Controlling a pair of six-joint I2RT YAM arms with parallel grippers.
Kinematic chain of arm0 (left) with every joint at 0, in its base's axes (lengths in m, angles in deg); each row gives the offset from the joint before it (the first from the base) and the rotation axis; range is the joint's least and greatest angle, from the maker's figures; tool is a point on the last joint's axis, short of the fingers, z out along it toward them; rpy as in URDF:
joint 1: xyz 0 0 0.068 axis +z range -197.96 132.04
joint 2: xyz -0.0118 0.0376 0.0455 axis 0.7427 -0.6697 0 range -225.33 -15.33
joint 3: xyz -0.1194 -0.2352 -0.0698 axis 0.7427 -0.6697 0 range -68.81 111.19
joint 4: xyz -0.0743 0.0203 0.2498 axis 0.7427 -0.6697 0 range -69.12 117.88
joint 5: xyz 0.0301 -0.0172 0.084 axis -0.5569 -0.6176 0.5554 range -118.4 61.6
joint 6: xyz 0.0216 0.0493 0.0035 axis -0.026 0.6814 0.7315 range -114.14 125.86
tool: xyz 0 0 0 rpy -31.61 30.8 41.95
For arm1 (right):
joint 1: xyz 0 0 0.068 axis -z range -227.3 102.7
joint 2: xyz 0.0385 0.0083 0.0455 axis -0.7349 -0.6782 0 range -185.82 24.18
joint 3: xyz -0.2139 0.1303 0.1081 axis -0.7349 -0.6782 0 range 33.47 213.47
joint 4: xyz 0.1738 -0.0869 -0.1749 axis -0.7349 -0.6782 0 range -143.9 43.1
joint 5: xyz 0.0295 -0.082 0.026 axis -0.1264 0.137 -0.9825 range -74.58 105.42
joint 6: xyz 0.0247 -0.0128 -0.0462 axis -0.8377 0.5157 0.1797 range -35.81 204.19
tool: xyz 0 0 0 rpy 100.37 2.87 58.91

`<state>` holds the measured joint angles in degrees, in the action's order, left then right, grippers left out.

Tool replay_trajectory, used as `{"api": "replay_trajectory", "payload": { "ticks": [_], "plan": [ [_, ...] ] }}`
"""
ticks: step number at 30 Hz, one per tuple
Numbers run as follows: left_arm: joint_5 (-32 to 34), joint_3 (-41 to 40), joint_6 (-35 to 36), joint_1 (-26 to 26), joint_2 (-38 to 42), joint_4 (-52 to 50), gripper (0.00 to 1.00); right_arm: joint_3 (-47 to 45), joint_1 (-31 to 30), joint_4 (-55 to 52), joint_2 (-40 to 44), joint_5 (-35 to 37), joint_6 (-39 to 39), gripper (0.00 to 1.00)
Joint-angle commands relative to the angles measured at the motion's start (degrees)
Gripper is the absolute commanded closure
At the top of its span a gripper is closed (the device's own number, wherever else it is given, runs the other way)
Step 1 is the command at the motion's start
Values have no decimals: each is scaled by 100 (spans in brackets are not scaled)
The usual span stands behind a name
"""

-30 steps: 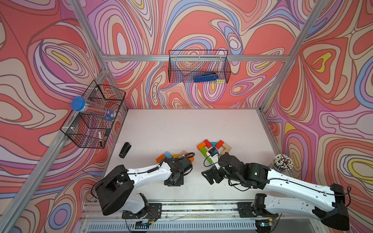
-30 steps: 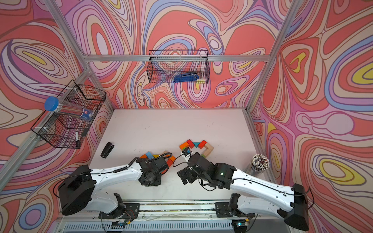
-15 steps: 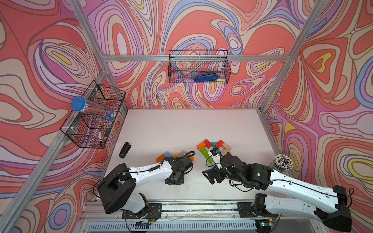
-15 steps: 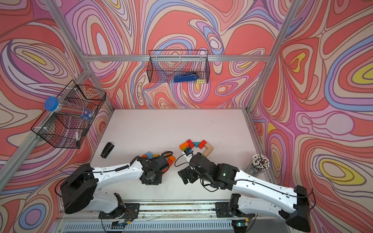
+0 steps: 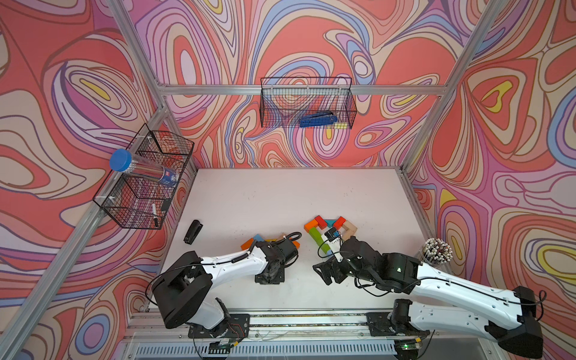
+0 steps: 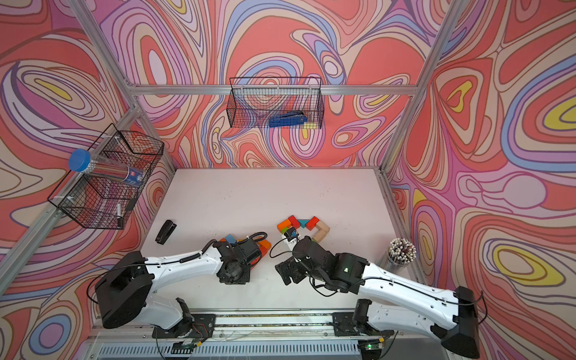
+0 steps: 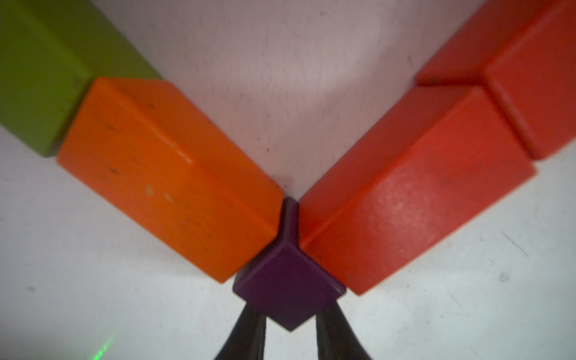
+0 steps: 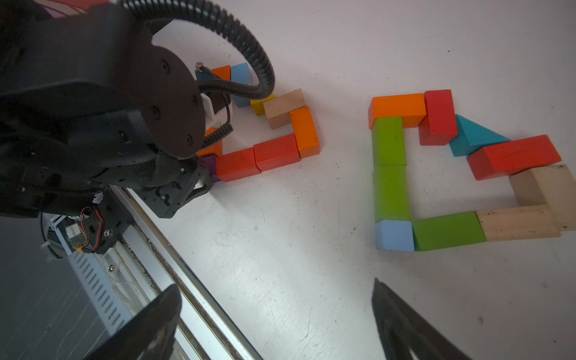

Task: Assemble a heart with building blocks
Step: Assemble the building block at the center of the board.

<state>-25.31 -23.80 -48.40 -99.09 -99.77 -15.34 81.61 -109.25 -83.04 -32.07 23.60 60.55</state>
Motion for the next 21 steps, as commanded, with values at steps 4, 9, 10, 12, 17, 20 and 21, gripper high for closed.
{"api": "replay_trajectory", "payload": {
  "ticks": [4, 9, 10, 12, 17, 20, 21],
  "plan": [
    [157, 121, 73, 60, -45, -41, 71, -61, 17, -51, 70, 95, -53, 4],
    [156, 156, 91, 64, -58, -43, 71, -64, 17, -50, 77, 102, -64, 4],
    [157, 164, 100, 65, -54, -48, 71, -67, 17, -51, 71, 100, -69, 4],
    [151, 182, 109, 68, -46, -72, 69, -64, 17, -51, 69, 96, -71, 4],
    [91, 140, 91, 67, 173, -160, 61, -25, 17, 12, 47, 103, -70, 4],
    [45, 130, 100, 65, 384, -265, 55, 10, 17, 113, 35, 129, -53, 4],
    [22, 130, 108, 64, 462, -315, 54, 35, 17, 154, 28, 155, -52, 4]
  ]
}}
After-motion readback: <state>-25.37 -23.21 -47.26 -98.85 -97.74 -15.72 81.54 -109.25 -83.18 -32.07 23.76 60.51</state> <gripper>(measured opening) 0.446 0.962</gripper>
